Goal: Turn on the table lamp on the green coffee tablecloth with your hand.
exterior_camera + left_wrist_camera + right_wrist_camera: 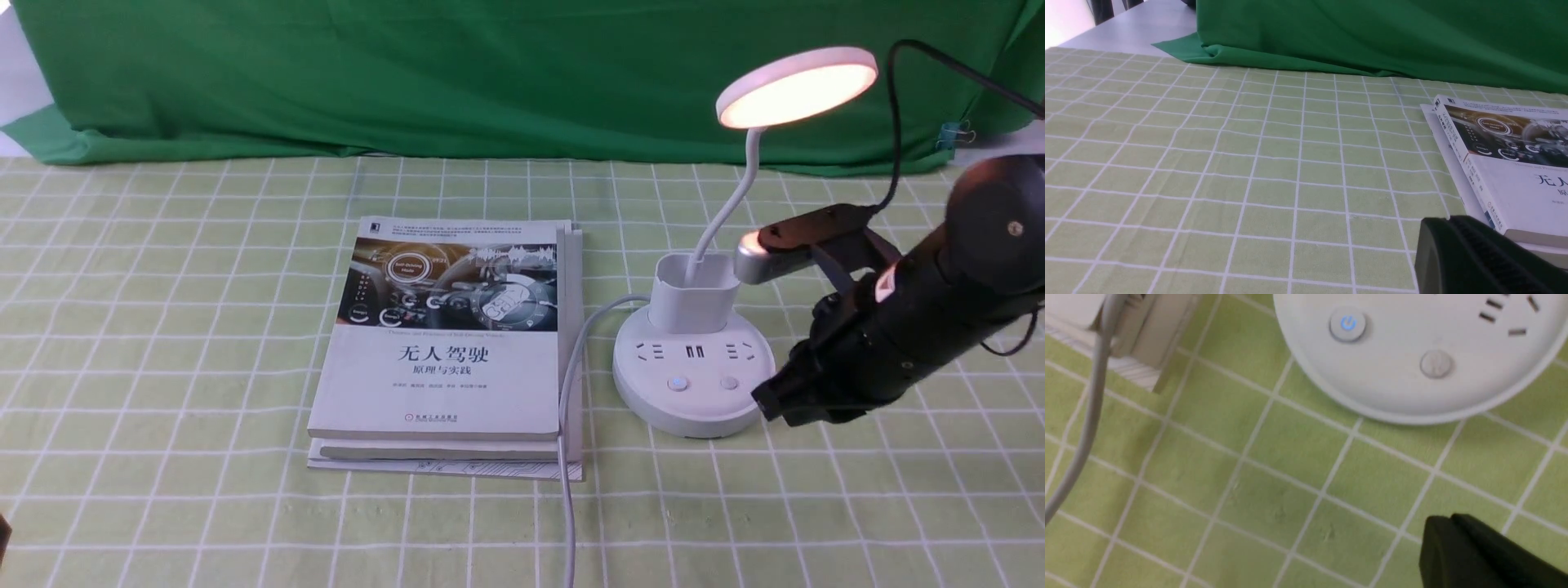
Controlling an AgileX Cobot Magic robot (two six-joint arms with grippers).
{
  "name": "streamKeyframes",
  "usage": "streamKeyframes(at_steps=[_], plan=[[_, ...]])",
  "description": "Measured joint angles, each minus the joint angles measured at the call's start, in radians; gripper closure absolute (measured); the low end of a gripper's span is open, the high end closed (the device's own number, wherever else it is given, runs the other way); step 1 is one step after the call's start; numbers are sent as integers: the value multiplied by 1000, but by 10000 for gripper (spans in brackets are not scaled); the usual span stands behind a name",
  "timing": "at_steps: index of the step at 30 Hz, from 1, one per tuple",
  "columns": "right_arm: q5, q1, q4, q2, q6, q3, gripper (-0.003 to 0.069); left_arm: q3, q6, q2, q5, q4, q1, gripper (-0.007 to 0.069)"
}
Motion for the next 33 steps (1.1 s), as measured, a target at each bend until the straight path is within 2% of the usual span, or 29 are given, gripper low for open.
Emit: streamKeyframes(at_steps=[4,8,12,17,22,25,29,33], plan=[[-8,0,2,-153,27,110,629,0,0,0,0,0,0,622],[36,0,2,-292,103,179,626,0,0,0,0,0,0,622],[115,0,3,-400,131,194,619,0,0,0,0,0,0,622],[95,0,3,-487,144,194,603,0,0,0,0,0,0,622],[4,0,3,-539,148,194,591,0,0,0,0,0,0,622],[-30,0,-7,-553,150,202,619,0,0,0,-1,0,0,622],[-189,-32,-22,-649,116,303,632,0,0,0,-1,0,0,622],[-406,-114,-28,-883,101,529,632,0,0,0,-1,0,0,622]])
